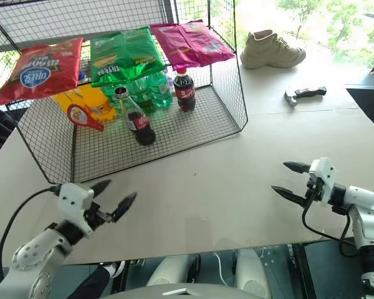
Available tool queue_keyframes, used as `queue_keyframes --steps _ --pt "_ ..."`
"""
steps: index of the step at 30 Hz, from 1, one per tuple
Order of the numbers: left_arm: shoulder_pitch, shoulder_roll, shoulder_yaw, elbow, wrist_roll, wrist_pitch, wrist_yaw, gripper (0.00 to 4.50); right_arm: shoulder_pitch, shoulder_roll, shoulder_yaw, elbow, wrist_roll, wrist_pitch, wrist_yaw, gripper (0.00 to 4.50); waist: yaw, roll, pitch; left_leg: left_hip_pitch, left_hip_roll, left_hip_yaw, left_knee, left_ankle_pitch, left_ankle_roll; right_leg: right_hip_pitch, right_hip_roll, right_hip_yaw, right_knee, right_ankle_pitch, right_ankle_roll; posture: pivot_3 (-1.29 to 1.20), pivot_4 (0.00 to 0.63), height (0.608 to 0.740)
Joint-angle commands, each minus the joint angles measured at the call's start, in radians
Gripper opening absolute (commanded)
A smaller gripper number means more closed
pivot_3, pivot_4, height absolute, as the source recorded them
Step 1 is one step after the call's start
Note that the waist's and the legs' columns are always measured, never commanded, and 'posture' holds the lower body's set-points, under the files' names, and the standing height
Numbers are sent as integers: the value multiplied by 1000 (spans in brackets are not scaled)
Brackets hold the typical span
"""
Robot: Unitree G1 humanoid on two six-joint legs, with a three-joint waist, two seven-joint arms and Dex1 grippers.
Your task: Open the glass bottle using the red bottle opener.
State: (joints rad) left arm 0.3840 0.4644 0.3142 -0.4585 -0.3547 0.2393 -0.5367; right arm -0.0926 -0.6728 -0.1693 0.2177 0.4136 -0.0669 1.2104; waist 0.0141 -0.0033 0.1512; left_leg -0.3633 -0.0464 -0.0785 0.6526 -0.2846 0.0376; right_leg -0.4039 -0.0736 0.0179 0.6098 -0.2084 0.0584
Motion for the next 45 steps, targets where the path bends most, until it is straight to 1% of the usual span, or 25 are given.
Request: queue_keyframes --steps 1,3,7,10,12,15,23,30,36,37,38,42,43,44,45 --pt "-89 -40 73 28 2 -27 110 4500 21 43 19 -260 81 97 -80 4467 0 1 0 0 0 0 0 0 0 0 0 0 0 0 0 0 150 740" --pt "-160 -59 97 68 11 -33 169 4500 32 72 49 -424 122 171 -140 4467 1 1 0 0 0 0 0 0 0 0 0 0 0 1 2 0 150 740" --pt "-267 -67 121 135 33 -43 229 4500 28 110 90 -619 180 275 -228 4467 1 0 0 -2 -1 -2 0 1 -1 -2 2 -1 1 2 3 0 150 740" --pt "-336 -56 139 180 38 -47 267 4500 2 129 113 -718 225 330 -278 4467 0 -3 0 -3 -4 -2 0 1 -1 -3 2 -1 0 2 3 0 150 740" --pt "-370 -45 146 207 44 -51 277 4500 -17 138 124 -766 251 363 -309 4467 1 -4 1 -4 -4 -2 0 3 -5 -4 2 -1 0 2 3 0 150 740" --pt "-427 -24 154 252 47 -60 281 4500 -49 154 147 -836 275 405 -365 4467 0 -5 1 -6 -4 -3 0 3 -5 -6 2 -1 1 2 3 0 150 740" --pt "-559 24 131 392 50 -111 253 4500 -65 174 181 -889 229 422 -468 4467 0 -6 0 -8 -4 -3 0 3 -6 -8 2 -2 2 2 3 0 150 740" --pt "-660 33 104 504 63 -169 232 4500 -44 160 186 -888 197 410 -472 4467 -1 -7 0 -8 -4 -3 0 4 -6 -8 3 -2 3 2 3 0 150 740" --pt "-686 21 89 544 58 -216 203 4500 -42 162 185 -878 185 399 -469 4467 -2 -8 0 -7 -5 -2 1 4 -6 -10 2 -1 8 2 3 0 150 740" --pt "-687 19 88 546 55 -223 199 4001 -41 162 185 -877 183 397 -468 4500 -2 -8 0 -7 -5 -2 1 4 -6 -10 2 -1 9 2 3 0 150 740" --pt "-685 17 87 546 53 -228 198 3904 -39 161 185 -877 183 395 -467 4500 -2 -8 0 -7 -5 -2 1 4 -7 -10 2 -1 9 2 3 0 150 740" --pt "-674 13 89 539 45 -236 194 2067 -34 157 184 -876 181 392 -465 4500 -2 -8 0 -6 -5 -2 1 4 -7 -10 2 -1 11 2 3 0 150 740" --pt "-669 11 91 535 41 -235 193 1478 -35 157 184 -876 181 392 -465 4500 -2 -9 0 -6 -5 -2 1 4 -7 -10 2 -1 12 2 3 0 150 740" --pt "-664 9 93 529 38 -235 192 1113 -35 155 184 -875 182 393 -464 4500 -2 -9 0 -6 -5 -2 1 4 -7 -10 2 -1 12 2 3 0 150 740" --pt "-658 6 95 522 35 -234 192 636 -35 154 184 -875 182 393 -463 4500 -2 -9 0 -6 -5 -2 1 4 -7 -10 2 -1 12 2 3 0 150 740"
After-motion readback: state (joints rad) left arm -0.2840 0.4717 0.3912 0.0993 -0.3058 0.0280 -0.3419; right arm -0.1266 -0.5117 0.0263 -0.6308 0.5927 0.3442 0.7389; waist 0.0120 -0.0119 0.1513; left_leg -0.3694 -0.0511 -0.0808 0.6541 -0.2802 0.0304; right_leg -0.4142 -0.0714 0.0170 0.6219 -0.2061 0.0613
